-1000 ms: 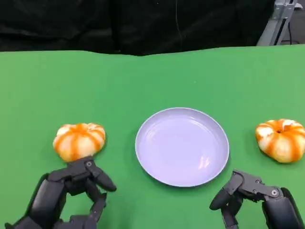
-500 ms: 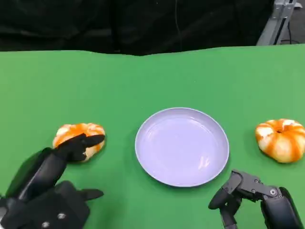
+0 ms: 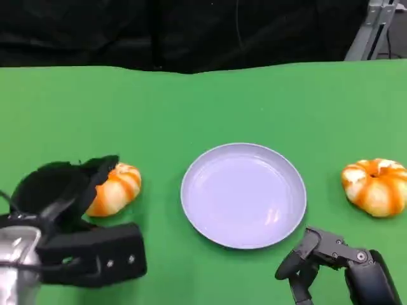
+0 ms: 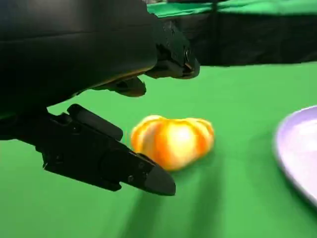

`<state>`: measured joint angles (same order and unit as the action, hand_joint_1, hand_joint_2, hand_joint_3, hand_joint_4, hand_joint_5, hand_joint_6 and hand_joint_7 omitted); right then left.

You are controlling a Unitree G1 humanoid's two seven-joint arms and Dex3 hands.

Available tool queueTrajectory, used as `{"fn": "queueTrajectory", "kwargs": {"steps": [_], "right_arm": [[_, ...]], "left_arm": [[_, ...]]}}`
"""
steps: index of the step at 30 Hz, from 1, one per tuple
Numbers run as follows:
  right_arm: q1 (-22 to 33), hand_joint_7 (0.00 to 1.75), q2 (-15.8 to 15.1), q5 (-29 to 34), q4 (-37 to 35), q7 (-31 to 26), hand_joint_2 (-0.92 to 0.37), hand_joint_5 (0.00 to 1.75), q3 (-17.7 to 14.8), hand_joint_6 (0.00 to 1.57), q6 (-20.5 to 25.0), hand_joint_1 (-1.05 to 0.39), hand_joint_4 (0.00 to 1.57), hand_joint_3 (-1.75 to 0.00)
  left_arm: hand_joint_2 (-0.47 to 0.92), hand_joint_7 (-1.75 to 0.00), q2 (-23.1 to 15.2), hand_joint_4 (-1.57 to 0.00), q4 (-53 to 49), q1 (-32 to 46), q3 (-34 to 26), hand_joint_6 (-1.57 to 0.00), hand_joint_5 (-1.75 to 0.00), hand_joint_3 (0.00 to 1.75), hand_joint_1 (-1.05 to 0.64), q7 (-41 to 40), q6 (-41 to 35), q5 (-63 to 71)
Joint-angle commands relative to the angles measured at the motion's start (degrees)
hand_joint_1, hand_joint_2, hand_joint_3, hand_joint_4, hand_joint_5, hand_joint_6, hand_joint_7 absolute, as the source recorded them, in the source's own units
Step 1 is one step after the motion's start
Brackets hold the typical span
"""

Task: Grasp the bread from the table and place it into the plate.

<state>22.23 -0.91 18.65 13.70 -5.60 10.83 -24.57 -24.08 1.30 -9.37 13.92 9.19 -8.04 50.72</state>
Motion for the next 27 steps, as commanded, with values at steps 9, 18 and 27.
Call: {"fn": "queueTrajectory", "kwargs": {"steps": [9,18,27], "right_arm": [[0.5,1.28,-0.1,0.0,0.4,-0.6,-0.31,1.57,0.1,0.86,0.0,-0.05,0.84,-1.31],[0.5,1.27,-0.3,0.1,0.7,-0.7,-0.3,1.58,0.0,0.86,0.1,-0.06,0.84,-1.31],[0.5,1.28,-0.3,0.0,0.7,-0.7,-0.3,1.59,0.1,0.86,0.1,-0.07,0.84,-1.32]], "left_arm": [[0.92,-0.01,3.9,-0.29,-23.6,-12.6,6.6,-0.26,-0.19,0.01,-0.59,-4.5,-3.2,1.8],[0.92,-0.03,6.0,-0.58,-39.7,-19.6,10.1,-0.51,-0.45,0.03,-0.4,-8.5,0.7,-1.0],[0.92,-1.7,3.4,-0.79,-42.1,-19.6,9.7,-0.6,-1.74,0.03,-0.18,-23.1,15.4,-5.1]]}}
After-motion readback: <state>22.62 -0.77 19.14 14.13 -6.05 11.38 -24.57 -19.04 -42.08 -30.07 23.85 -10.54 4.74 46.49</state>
